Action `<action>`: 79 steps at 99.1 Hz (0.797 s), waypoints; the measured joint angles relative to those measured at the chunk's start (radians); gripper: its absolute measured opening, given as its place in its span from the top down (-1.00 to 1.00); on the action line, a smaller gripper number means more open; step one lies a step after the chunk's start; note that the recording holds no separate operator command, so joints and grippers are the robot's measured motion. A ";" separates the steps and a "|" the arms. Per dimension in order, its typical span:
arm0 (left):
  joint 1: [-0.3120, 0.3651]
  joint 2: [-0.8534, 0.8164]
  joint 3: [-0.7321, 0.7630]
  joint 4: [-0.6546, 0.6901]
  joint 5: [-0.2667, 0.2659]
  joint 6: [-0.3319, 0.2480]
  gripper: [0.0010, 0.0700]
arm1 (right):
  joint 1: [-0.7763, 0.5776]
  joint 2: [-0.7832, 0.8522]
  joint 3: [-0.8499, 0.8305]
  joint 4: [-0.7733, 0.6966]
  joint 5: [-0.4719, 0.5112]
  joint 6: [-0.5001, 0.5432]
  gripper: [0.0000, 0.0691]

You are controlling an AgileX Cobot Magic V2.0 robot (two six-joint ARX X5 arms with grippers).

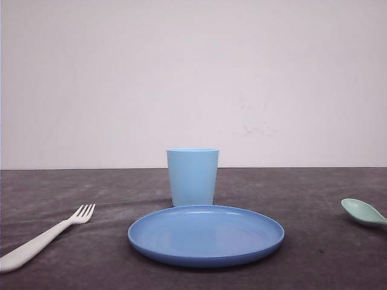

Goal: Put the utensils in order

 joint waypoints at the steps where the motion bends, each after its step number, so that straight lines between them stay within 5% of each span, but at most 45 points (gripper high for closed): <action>1: 0.000 0.000 0.000 0.002 0.000 -0.006 0.96 | 0.000 0.000 0.000 -0.001 0.000 0.013 0.98; 41: 0.000 0.000 0.000 0.014 0.003 -0.159 0.96 | 0.000 0.000 0.000 0.002 0.003 0.251 0.98; 57: 0.000 0.013 0.008 0.006 0.074 -0.217 0.96 | 0.000 0.005 0.014 0.006 -0.051 0.307 0.98; 79: 0.000 0.206 0.247 -0.105 0.082 -0.249 0.96 | 0.000 0.163 0.247 -0.052 -0.097 0.301 0.98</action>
